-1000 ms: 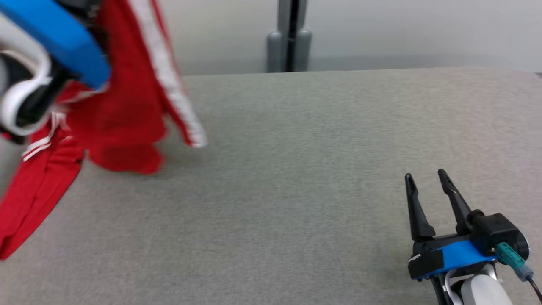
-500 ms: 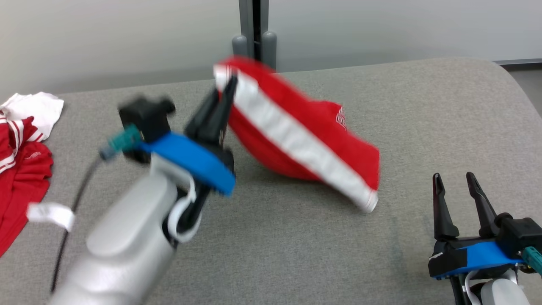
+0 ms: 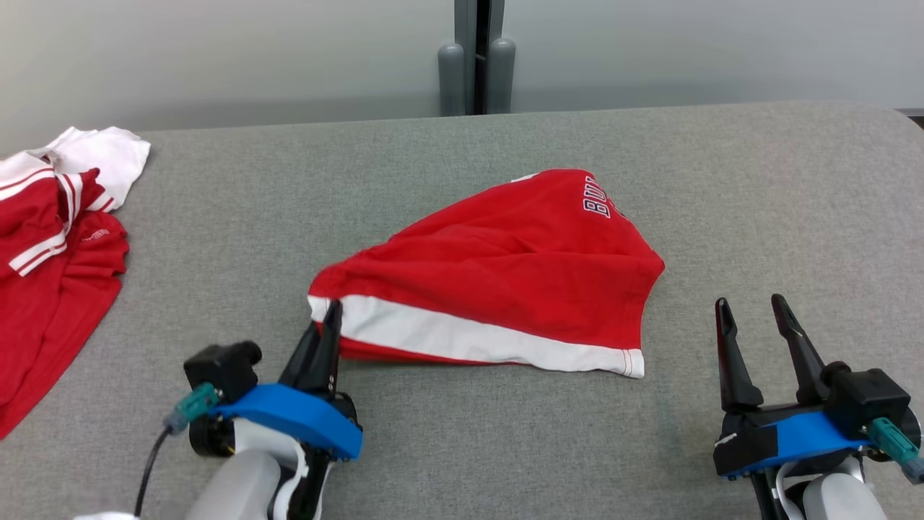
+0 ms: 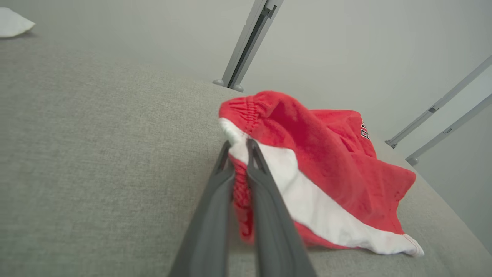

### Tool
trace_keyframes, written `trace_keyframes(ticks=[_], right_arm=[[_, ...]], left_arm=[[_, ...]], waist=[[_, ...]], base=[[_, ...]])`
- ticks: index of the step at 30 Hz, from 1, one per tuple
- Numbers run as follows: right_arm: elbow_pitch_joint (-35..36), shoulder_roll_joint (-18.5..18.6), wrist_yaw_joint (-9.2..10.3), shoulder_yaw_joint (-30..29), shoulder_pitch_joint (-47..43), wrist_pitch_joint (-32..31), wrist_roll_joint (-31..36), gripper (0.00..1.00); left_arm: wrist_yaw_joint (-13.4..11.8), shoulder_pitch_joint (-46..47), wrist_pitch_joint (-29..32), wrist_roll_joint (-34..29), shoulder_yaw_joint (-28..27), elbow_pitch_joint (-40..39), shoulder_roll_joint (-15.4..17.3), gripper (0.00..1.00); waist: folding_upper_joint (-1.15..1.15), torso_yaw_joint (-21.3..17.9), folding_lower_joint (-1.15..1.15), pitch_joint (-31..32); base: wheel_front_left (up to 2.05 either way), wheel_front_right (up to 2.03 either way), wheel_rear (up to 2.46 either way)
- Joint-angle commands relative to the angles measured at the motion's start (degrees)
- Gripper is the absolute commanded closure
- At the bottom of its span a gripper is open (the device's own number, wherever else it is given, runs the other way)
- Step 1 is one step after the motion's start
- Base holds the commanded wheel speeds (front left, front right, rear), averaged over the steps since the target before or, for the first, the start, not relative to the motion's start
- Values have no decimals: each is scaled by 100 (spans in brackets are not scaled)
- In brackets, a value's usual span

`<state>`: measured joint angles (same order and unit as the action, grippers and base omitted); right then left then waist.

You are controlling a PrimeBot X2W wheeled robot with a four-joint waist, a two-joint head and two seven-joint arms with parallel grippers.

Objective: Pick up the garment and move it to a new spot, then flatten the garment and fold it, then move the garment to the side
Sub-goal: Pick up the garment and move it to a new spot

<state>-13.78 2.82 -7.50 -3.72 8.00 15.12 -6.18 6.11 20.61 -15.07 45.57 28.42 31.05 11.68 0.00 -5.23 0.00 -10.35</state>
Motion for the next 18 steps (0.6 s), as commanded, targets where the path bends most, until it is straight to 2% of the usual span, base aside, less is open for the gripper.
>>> trace_keyframes(ticks=[1,4,5,7,8,9,18], right_arm=[[-19,13,2,15,45,6,15,0],[-65,12,2,55,38,6,31,0],[-81,12,2,71,30,6,35,0],[-114,13,2,98,14,6,52,0],[-136,12,2,111,4,6,61,0],[-156,12,2,122,-3,6,59,0],[-287,12,2,145,20,6,207,0]], left_arm=[[40,-138,-14,-72,-94,31,-73,100],[100,-343,-14,-309,-311,81,-261,100],[106,-417,-15,-375,-377,92,-317,78],[122,-552,-14,-508,-518,95,-421,42],[132,-598,-14,-609,-548,96,-440,6],[140,-635,-14,-699,-592,96,-459,0],[140,-871,-15,-1583,-1196,-391,-420,0]], waist=[[0,7,0,19],[0,24,0,66],[0,25,0,84],[0,25,0,116],[0,24,0,133],[0,24,0,149],[0,79,0,364]], base=[[0,0,0],[0,0,0],[0,0,0],[0,0,0],[0,0,0],[0,0,0],[0,0,0]])
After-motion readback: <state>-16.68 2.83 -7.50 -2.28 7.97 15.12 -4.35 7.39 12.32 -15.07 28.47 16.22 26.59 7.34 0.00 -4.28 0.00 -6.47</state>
